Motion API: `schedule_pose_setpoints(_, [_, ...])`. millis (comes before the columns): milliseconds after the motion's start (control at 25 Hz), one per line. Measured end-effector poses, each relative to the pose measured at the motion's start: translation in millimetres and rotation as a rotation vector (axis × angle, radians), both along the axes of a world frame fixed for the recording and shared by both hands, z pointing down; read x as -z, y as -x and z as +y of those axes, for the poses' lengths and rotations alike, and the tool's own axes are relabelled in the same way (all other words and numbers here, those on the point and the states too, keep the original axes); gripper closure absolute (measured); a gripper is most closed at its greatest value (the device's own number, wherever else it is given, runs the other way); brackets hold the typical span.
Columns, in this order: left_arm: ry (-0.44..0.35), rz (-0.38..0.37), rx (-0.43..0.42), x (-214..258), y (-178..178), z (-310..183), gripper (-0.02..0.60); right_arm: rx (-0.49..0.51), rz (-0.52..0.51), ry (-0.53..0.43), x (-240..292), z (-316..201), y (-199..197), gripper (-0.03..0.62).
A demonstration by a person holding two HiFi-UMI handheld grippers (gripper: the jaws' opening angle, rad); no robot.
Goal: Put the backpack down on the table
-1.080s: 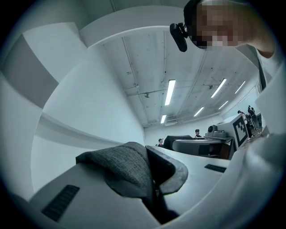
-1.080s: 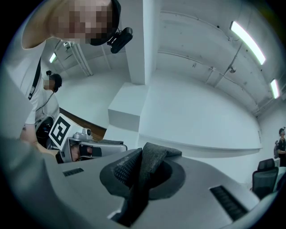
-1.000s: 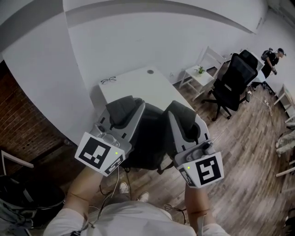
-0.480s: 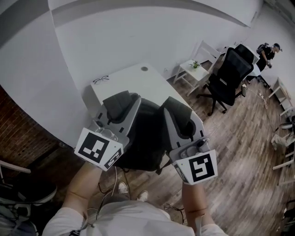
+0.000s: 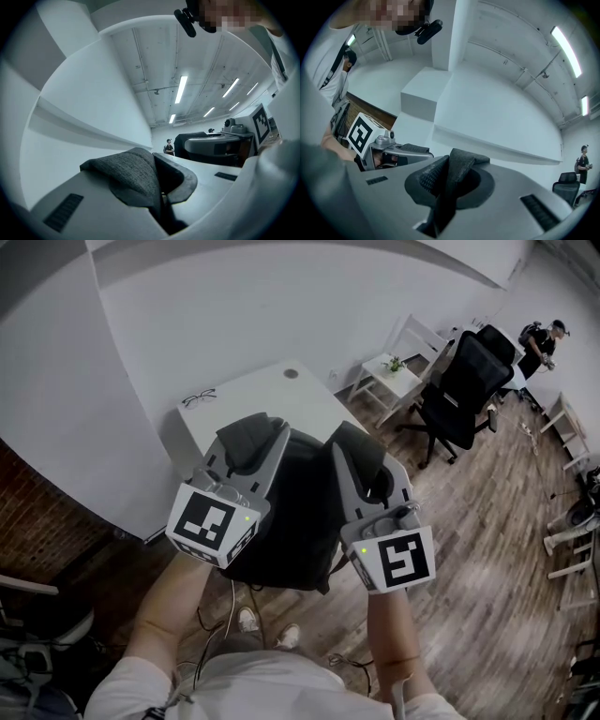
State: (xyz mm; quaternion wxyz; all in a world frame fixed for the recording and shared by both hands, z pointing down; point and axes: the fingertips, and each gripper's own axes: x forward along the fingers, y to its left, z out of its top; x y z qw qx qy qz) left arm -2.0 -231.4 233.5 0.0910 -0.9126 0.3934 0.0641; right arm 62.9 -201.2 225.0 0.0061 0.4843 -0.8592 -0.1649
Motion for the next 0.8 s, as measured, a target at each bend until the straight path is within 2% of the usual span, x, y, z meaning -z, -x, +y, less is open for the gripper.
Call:
schedule_pose_setpoints(200, [0.043,-0.018,0.000,-22,7,-35,0.546,0.007,-0.018,0.047,-21,-28,8,0.539])
schedule_pose_setpoints(400, [0.088,-0.026,0.002,-48,19,-65,0.546,-0.010,0.016,0.095,-47,-53,21,0.539])
schedule_pose_setpoints(800, [0.156,-0.074,-0.031,-99,13,-100,0.546,-0.059,0.024,0.218,-100,-88,17,0.539])
